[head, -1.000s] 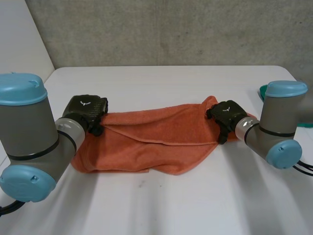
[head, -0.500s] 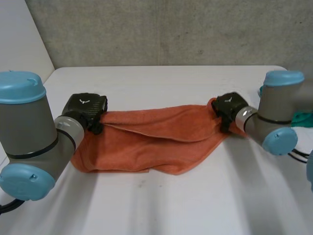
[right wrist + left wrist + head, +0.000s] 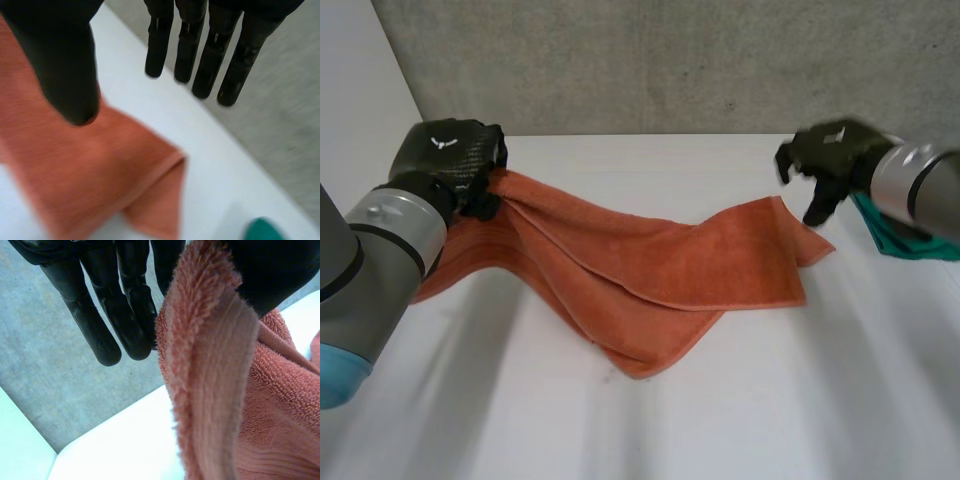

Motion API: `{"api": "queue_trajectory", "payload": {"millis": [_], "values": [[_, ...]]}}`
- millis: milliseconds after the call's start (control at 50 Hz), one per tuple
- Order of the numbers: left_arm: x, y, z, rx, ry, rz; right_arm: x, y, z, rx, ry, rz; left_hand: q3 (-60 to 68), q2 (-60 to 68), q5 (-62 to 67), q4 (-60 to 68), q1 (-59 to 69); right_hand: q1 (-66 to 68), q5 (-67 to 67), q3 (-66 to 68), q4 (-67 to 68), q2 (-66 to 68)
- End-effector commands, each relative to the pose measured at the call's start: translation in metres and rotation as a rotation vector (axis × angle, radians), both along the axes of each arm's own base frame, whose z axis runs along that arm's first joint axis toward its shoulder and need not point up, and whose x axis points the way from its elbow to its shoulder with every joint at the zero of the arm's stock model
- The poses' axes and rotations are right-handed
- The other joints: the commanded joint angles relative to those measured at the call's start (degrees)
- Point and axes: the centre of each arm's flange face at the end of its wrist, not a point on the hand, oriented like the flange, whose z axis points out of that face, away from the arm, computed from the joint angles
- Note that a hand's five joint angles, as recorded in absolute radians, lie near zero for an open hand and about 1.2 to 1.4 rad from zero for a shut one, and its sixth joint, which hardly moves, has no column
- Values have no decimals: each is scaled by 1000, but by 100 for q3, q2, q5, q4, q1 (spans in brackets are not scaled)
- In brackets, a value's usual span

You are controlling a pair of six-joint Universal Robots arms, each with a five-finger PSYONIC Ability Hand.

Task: Fold the laundry.

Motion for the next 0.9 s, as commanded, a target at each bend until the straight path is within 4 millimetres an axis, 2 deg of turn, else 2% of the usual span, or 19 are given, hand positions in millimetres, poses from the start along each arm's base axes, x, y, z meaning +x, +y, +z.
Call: {"api": "queue_trajectory", "payload": {"millis": [20,140,200,220,300,460,680,900], "values": [[-10,7,-2,4,-2,-36,2,11,-60,186,-171,-70,1164,1131,1322,1116,1422,-709,-1160,-1128,-1134,-1133],[-11,11,10,-29,10,-45,7,18,-81,313,-370,-139,1164,1131,1322,1116,1422,-928,-1380,-1347,-1353,-1352],[-14,18,21,-56,24,-62,22,30,-95,380,-436,-131,1164,1131,1322,1116,1422,-962,-1413,-1381,-1387,-1386],[-15,20,24,-64,28,-67,33,38,-100,391,-457,-112,1164,1131,1322,1116,1422,-979,-1430,-1398,-1404,-1403],[-17,28,32,-88,40,-87,53,53,-106,399,-506,-73,1164,1131,1322,1116,1422,-1096,-1547,-1515,-1521,-1520],[-21,41,42,-114,57,-116,80,69,-122,389,-580,-107,1164,1131,1322,1116,1422,-1214,-1665,-1633,-1639,-1638],[-29,56,49,-130,73,-157,98,70,-136,301,-631,-151,1164,1131,1322,1116,1422,-1181,-1632,-1600,-1606,-1605],[-26,72,65,-169,110,-175,107,49,-157,237,-630,-214,1164,1131,1322,1116,1422,-845,-1296,-1264,-1270,-1269]]}}
